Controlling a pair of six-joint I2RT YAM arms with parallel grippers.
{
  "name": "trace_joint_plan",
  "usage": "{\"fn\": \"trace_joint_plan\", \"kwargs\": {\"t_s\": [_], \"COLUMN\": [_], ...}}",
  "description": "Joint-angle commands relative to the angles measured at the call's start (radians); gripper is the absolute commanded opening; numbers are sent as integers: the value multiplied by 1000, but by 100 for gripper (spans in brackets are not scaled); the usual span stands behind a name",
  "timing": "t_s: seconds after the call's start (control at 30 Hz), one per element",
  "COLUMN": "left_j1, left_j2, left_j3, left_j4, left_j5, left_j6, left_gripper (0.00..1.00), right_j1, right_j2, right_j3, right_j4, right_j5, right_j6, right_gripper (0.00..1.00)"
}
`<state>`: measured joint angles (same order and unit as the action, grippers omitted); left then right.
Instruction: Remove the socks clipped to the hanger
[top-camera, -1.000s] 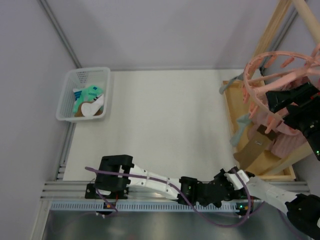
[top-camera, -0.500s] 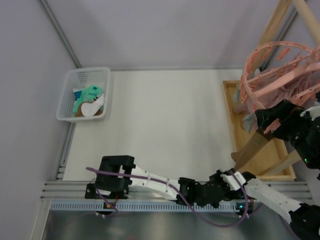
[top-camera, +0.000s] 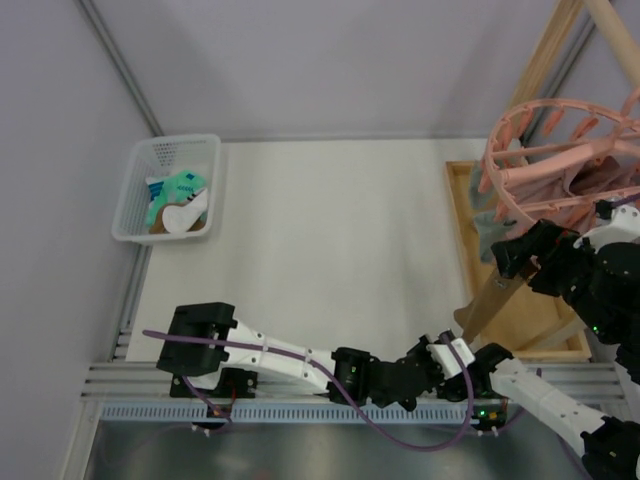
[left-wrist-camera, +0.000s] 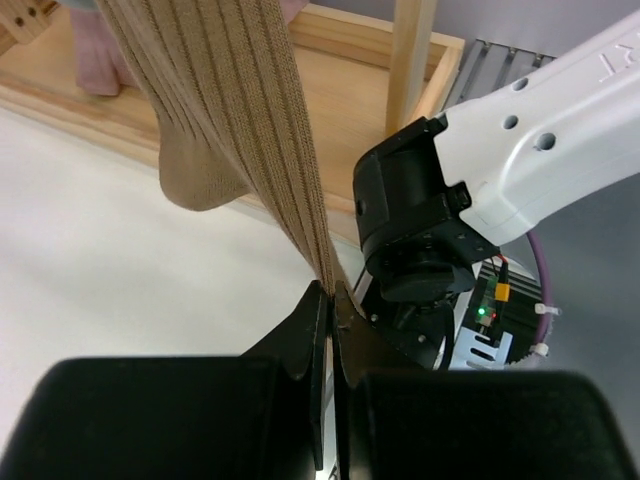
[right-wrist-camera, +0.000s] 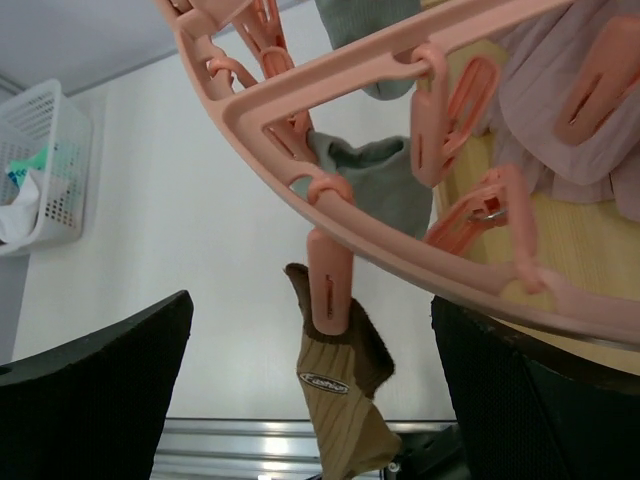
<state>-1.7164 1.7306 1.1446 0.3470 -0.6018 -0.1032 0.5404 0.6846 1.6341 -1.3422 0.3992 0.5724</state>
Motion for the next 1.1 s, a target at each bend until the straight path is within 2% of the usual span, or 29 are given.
{"fn": "trace_joint_plan", "kwargs": {"t_s": [0.0, 0.23, 0.33, 0.43, 0.53, 0.57, 0.6, 0.63, 0.67, 0.73, 0.77, 0.8, 0.87, 0.9, 0.93, 0.97, 1.03, 1.07], "left_j1": [-8, -8, -8, -8, -6, -6, -6, -6, -5, 17, 34, 56, 154, 237, 277, 312, 403, 429], "left_j2": [-19, -63, -68, -68, -65, -63, -62, -65, -69, -94, -106, -123, -180, -212, -226, -239, -265, -269], "left_j3": [9, 20, 50, 81, 108, 119, 125, 132, 129, 119, 107, 90, 35, 21, 1, -3, -3, 4], "left_j4": [-29, -46, -68, -75, -89, -100, -109, -118, -120, -137, -144, -144, -141, -141, -140, -135, -122, -115], "left_j5": [82, 94, 94, 118, 163, 177, 195, 204, 214, 299, 338, 388, 539, 597, 652, 765, 871, 990], "left_j6": [-27, -24, -16, -12, 0, 6, 13, 28, 34, 33, 24, 11, -41, -61, -62, -56, -35, -30], "left_gripper": [0, 0, 0, 0, 0, 0, 4, 13, 39, 80, 93, 98, 98, 98, 98, 98, 98, 98], "right_j1": [-2, 0, 0, 0, 0, 0, -2, -2, 0, 0, 0, -2, 0, 0, 0, 0, 0, 0], "right_j2": [-8, -65, -102, -126, -148, -154, -166, -171, -175, -178, -175, -171, -168, -168, -169, -168, -165, -163], "right_j3": [-46, -151, -201, -233, -253, -261, -263, -263, -260, -249, -237, -232, -221, -221, -221, -224, -230, -238], "right_j4": [55, 92, 92, 101, 104, 106, 112, 117, 120, 121, 118, 120, 118, 120, 123, 130, 136, 150], "right_j5": [-51, -118, -122, -135, -106, -97, -85, -82, -85, -95, -106, -121, -135, -160, -177, -216, -261, -285], "right_j6": [11, 26, 38, 40, 40, 40, 35, 32, 27, 9, 1, -6, -9, -14, -17, -22, -34, -40], "right_gripper": [98, 92, 87, 75, 39, 15, 6, 0, 0, 0, 0, 0, 0, 0, 0, 0, 0, 0]}}
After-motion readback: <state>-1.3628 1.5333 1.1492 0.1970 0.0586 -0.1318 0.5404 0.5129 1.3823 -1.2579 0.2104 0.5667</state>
